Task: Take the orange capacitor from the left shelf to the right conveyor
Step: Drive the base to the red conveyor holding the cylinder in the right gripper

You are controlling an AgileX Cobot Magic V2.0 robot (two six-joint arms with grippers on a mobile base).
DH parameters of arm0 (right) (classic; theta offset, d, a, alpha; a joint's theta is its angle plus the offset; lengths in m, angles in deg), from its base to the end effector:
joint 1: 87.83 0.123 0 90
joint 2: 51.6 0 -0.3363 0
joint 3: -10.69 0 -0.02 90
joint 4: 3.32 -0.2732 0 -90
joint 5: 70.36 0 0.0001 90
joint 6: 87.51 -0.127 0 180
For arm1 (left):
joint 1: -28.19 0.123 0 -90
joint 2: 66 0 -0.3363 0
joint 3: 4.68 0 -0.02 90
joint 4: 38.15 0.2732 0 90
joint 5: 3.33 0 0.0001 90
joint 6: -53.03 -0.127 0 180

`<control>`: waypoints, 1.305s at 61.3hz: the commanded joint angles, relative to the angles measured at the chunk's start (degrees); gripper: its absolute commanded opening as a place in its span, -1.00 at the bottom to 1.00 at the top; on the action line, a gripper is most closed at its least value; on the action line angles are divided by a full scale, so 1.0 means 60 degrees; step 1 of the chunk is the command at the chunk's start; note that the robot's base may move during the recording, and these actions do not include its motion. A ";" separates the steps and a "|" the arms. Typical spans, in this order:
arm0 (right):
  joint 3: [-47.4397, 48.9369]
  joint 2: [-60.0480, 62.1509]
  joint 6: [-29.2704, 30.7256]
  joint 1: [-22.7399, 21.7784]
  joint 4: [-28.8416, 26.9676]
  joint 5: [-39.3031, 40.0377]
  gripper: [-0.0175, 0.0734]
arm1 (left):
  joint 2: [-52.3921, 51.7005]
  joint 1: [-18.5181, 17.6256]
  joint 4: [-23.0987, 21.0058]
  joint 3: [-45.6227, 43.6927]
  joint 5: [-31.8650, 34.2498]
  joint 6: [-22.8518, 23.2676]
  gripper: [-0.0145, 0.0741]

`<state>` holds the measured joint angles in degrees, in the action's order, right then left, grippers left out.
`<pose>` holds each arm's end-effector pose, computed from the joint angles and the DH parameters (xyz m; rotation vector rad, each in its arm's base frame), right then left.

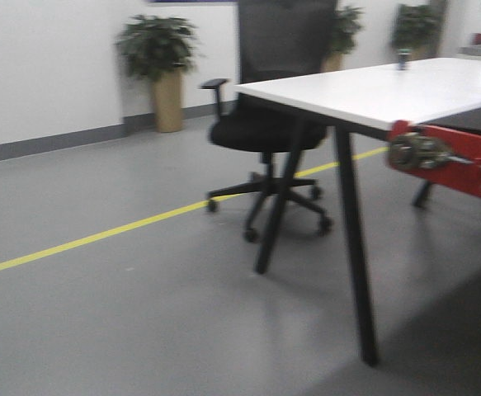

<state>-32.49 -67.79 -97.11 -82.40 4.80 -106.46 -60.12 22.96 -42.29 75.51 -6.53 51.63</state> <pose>0.0288 -0.0079 0.3616 0.0283 1.6611 0.0427 0.0633 -0.0063 0.1977 0.0371 1.5586 -0.1128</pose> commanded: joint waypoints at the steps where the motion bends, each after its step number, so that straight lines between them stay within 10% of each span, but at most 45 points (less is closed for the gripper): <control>1: 0.0267 -0.0140 0.0028 0.0014 0.0148 0.0858 -0.53 | -0.0122 -0.0055 -0.0017 -0.0037 0.0816 0.0000 -0.96; 80: 0.0267 -0.0140 0.0028 0.0014 0.0148 0.0858 -0.53 | -0.0122 -0.0055 -0.0017 -0.0037 0.0816 0.0000 -0.96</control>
<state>-32.49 -67.79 -97.11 -82.40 4.80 -106.46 -60.12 22.96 -42.29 75.51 -6.53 51.63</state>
